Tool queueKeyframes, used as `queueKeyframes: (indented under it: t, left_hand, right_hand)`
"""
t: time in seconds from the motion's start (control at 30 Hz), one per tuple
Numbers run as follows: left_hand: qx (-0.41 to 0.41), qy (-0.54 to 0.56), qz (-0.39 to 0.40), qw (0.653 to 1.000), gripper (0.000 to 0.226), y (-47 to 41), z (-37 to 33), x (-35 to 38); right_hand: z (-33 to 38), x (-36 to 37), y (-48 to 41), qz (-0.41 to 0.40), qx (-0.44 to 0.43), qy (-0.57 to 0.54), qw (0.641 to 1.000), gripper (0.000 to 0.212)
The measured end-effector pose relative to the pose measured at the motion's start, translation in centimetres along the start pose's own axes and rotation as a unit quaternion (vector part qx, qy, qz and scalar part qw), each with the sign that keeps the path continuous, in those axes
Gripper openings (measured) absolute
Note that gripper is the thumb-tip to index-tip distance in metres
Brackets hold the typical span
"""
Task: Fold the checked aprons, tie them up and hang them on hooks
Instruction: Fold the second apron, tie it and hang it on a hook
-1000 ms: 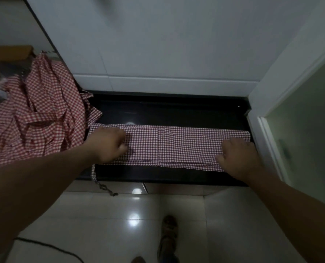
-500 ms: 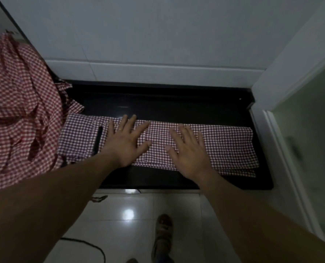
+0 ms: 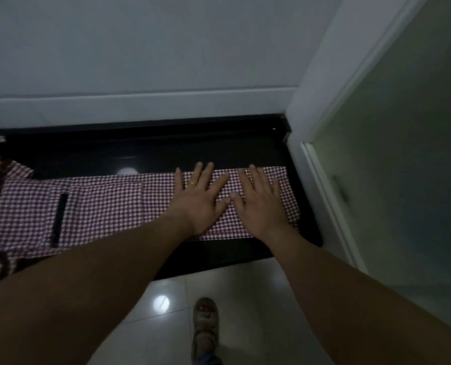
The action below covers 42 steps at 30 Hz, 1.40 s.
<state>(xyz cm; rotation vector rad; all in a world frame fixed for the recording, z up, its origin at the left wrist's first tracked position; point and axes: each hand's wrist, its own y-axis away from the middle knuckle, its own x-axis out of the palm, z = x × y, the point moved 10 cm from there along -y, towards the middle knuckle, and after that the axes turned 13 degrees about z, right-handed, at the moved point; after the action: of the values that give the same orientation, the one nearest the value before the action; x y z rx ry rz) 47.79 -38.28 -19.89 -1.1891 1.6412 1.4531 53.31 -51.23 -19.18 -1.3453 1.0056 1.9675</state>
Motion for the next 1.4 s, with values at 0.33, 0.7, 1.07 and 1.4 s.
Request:
queueKeyframes:
  t: [0.33, 0.7, 1.07, 1.4]
  left_hand:
    - [-0.035, 0.009, -0.021, 0.999, 0.069, -2.0, -0.6, -0.1]
    - [-0.225, 0.026, -0.140, 0.964, 0.062, 14.2, 18.7, -1.7]
    - [-0.164, 0.188, -0.158, 0.955, 0.061, 19.1, 23.8, 0.8]
    - [-0.322, 0.413, -0.132, 0.841, 0.035, 29.1, 32.6, 3.4]
  right_hand:
    - [-1.1, -1.0, -2.2, 0.021, -0.030, 0.040, 0.999, 0.068]
    - [3.4, -0.5, -2.7, -0.008, -0.021, 0.022, 0.999, 0.068]
    - [32.0, 7.3, -0.7, 0.038, -0.246, 0.037, 0.968, 0.061]
    - [39.8, 5.4, 1.8, 0.096, -0.244, 0.006, 0.965, 0.037]
